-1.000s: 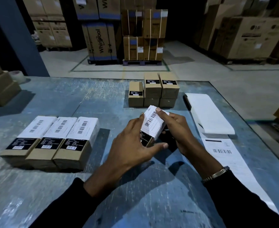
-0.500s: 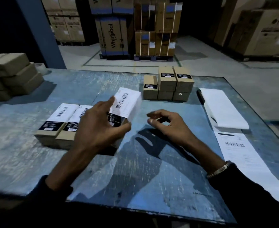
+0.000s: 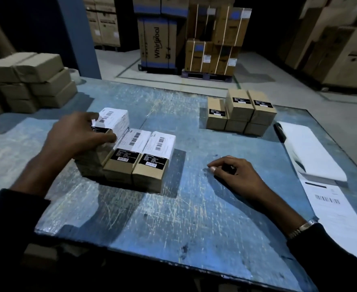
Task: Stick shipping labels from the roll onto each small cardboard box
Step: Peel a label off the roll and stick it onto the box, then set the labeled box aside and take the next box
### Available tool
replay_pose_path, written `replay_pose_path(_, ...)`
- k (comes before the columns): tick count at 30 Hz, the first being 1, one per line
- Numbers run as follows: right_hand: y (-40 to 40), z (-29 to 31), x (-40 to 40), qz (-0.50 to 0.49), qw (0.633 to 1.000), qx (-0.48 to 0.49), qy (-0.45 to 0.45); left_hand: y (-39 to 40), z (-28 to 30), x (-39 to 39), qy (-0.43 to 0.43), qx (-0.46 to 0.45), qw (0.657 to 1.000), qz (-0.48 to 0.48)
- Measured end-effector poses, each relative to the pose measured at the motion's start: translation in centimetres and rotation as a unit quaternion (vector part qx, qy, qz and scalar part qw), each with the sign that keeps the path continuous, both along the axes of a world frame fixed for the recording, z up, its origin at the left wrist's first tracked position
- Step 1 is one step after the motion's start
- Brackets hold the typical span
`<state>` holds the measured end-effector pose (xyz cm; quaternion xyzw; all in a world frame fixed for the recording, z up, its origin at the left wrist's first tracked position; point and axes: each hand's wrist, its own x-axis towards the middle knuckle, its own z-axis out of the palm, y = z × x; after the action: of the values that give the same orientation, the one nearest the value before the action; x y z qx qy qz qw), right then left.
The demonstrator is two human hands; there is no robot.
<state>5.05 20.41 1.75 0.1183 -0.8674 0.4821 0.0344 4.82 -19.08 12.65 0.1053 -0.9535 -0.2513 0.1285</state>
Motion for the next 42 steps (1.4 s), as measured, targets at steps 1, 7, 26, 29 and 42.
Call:
replay_pose_path(1,-0.1,-0.1,-0.1,-0.001,1.0,0.004,0.001,-0.4,0.1,-0.3,-0.005,-0.003,1.0,0.0)
replay_pose_path(7,-0.1,-0.1,-0.1,-0.003,1.0,0.002,0.004,-1.0,-0.2,-0.7,-0.019,-0.036,0.999,0.009)
replay_pose_path(26,0.0,-0.2,-0.2,0.008,1.0,0.009,0.007,0.0,0.2,0.4,-0.044,-0.09,0.995,0.012)
replay_pose_path(29,0.0,-0.1,-0.1,0.009,1.0,0.005,0.009,-0.2,0.1,0.1,-0.06,-0.106,0.993,0.01)
replay_pose_path(42,1.9,-0.2,-1.3,-0.115,0.989,-0.014,0.092,18.3,-1.1,2.0,0.085,-0.091,0.96,-0.252)
